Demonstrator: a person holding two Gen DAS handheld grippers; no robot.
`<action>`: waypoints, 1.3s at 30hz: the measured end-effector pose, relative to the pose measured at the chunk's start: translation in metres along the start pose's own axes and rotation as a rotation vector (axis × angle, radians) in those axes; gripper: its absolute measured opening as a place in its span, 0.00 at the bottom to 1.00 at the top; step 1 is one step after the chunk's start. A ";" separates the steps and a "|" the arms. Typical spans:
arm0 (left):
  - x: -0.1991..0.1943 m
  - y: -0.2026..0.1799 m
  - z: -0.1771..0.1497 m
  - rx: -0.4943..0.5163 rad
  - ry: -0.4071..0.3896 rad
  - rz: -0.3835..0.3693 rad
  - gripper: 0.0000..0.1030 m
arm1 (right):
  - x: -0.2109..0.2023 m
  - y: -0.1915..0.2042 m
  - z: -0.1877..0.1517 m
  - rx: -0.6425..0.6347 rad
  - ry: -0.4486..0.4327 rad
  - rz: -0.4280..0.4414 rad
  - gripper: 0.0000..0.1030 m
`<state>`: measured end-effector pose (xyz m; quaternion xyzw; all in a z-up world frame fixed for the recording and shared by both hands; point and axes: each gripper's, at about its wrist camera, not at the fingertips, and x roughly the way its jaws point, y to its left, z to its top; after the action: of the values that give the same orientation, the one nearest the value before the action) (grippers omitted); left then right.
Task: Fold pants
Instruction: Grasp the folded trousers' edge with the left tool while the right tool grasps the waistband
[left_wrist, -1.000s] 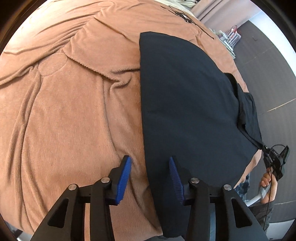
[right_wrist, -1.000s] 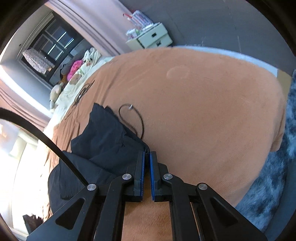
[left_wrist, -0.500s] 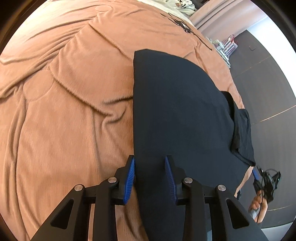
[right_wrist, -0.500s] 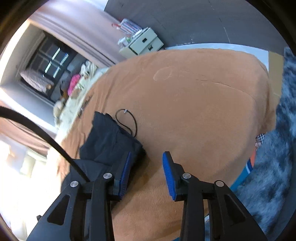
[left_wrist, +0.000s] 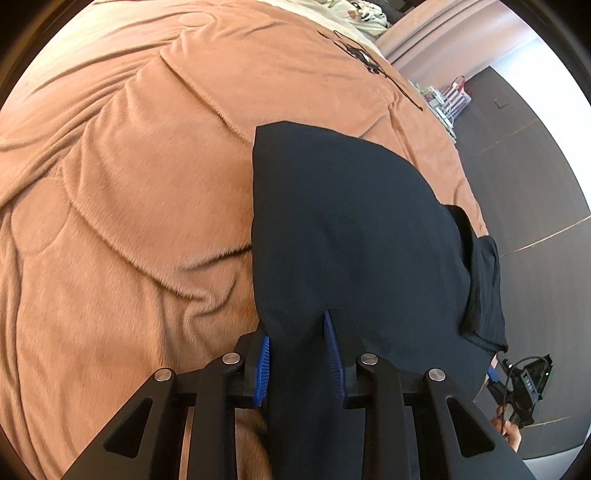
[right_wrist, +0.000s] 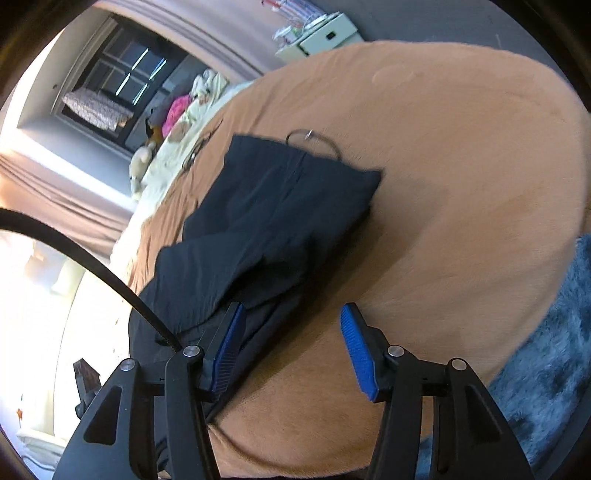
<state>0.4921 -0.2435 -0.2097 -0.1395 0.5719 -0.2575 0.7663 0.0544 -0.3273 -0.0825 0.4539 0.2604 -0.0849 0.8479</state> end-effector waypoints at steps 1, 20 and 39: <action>0.003 0.000 0.002 -0.006 0.001 -0.006 0.28 | 0.005 0.004 0.003 -0.010 0.009 0.000 0.51; -0.041 0.017 0.017 -0.075 -0.106 -0.035 0.06 | 0.032 0.015 0.010 -0.021 0.027 0.049 0.08; -0.148 0.155 0.032 -0.160 -0.173 0.035 0.06 | 0.077 0.111 -0.040 -0.136 0.138 0.085 0.07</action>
<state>0.5275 -0.0354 -0.1594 -0.2122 0.5247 -0.1847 0.8035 0.1476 -0.2243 -0.0599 0.4107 0.3039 0.0006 0.8596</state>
